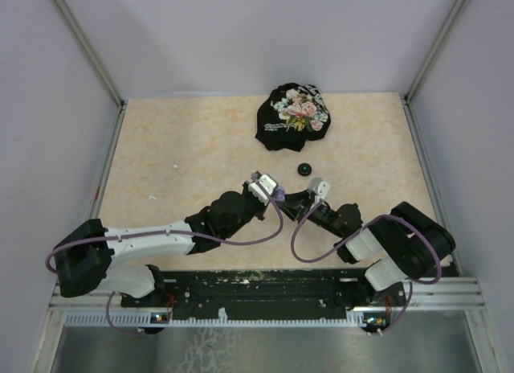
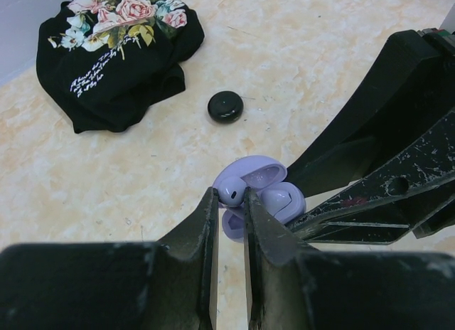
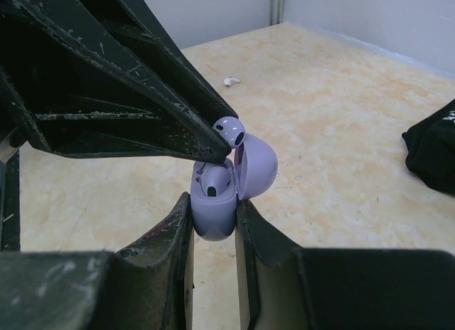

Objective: Insert the wireless bluetooth earbuds into the charging case
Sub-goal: Place the earbud in the charging case.

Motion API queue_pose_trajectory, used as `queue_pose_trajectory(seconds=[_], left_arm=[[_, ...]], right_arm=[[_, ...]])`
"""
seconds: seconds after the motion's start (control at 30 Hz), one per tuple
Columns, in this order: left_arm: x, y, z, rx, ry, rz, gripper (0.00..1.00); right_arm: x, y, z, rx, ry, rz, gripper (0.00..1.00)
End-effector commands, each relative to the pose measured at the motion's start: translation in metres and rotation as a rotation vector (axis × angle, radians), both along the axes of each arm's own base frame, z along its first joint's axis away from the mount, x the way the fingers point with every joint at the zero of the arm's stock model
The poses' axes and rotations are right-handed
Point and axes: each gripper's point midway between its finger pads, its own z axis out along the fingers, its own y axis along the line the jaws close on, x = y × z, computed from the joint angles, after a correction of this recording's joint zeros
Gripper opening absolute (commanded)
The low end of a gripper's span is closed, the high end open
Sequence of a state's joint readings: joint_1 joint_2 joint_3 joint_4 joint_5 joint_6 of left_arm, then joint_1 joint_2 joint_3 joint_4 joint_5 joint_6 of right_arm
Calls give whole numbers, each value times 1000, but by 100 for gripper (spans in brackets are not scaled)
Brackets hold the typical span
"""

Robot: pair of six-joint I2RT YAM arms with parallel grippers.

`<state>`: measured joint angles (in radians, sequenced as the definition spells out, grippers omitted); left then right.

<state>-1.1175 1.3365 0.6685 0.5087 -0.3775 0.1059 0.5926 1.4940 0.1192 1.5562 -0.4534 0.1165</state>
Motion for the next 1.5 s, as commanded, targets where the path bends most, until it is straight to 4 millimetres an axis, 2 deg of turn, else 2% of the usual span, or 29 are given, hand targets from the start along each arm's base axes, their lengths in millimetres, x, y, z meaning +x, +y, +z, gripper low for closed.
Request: queue_pose_trajectory(seconds=[0.0,0.63,1.47], left_arm=[[-3,-4,2,-16,-12,-11,9],[-28,-2,5,-40,23,-93,15],[-30,3,-3,-5,45,-93,30]], right_arm=[[-5,0,53,125,-165,11,0],[-4,-1,53,126,-165,5,0],[-5,-1,53,125,-166,8,0]])
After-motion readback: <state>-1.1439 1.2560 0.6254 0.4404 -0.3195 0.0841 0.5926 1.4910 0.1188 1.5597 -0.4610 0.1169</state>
